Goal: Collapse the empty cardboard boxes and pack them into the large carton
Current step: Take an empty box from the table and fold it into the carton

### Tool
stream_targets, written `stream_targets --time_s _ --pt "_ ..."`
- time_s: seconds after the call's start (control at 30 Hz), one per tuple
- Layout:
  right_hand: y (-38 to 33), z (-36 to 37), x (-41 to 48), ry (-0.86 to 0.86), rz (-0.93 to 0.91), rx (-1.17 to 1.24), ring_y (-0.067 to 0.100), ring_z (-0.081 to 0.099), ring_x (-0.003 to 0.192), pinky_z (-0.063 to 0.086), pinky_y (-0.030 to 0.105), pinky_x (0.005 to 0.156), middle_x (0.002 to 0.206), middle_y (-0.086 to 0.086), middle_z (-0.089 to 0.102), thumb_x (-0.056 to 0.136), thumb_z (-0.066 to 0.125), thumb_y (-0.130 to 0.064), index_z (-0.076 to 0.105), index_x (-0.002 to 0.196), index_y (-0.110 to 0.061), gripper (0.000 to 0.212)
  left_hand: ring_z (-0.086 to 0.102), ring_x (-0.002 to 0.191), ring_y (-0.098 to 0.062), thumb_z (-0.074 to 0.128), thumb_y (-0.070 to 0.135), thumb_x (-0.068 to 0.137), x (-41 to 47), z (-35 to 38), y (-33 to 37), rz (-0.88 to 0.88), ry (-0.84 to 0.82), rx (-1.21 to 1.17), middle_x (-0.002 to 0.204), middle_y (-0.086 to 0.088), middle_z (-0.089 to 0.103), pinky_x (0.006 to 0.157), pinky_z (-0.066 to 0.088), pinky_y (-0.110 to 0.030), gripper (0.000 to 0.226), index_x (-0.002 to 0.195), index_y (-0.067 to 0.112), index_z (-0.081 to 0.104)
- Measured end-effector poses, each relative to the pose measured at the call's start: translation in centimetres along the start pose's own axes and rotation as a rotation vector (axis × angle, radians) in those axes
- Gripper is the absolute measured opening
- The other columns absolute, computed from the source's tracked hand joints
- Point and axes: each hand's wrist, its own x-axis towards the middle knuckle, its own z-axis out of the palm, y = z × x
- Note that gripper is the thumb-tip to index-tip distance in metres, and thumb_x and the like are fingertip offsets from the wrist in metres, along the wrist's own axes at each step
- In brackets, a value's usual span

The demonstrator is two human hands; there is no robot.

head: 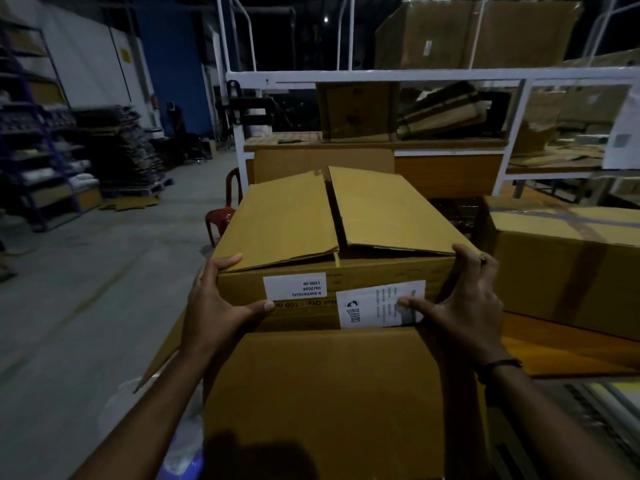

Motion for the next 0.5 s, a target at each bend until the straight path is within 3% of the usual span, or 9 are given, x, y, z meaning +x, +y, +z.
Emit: stream_targets --time_s 0.13,0.33,0.4,0.5 --pt "0.4 0.3 -1.3 -0.013 0.032 0.014 0.037 0.051 0.119 0.061 0.045 0.068 0.149 0.01 0.028 0.052 0.091 -0.064 0.032 0.148 -0.025 0.12 0.051 0.129 -0.021 0.101 0.038 0.051 -0.8 -0.1 -0.1 -0.018 -0.017 0.003 0.145 0.003 0.053 0.096 0.053 -0.047 0.095 0.131 0.042 0.051" --pt "0.9 1.7 -3.1 -0.058 0.128 0.003 0.04 0.049 0.121 0.056 0.056 0.083 0.149 0.005 0.028 0.05 0.092 -0.066 0.031 0.148 -0.031 0.12 0.05 0.133 -0.026 0.1 0.043 0.052 -2.2 0.7 -1.7 -0.063 -0.064 0.067 0.147 -0.001 0.05 0.098 0.051 -0.049 0.093 0.129 0.048 0.047" --pt "0.8 1.9 -2.9 -0.083 0.17 0.0 0.04 0.047 0.124 0.054 0.058 0.089 0.149 0.004 0.029 0.051 0.091 -0.066 0.03 0.147 -0.033 0.118 0.047 0.136 -0.03 0.097 0.048 0.056 -2.3 1.2 -2.0 -0.076 -0.075 0.109 0.152 -0.005 0.044 0.1 0.051 -0.052 0.089 0.128 0.049 0.045" --pt "0.6 2.1 -2.8 -0.115 0.193 -0.023 0.04 0.045 0.125 0.052 0.057 0.092 0.148 0.003 0.029 0.054 0.09 -0.066 0.033 0.144 -0.033 0.112 0.047 0.133 -0.027 0.088 0.058 0.068 -2.4 1.7 -2.1 -0.091 -0.088 0.167 0.149 0.002 0.044 0.096 0.048 -0.046 0.072 0.124 0.04 0.047"
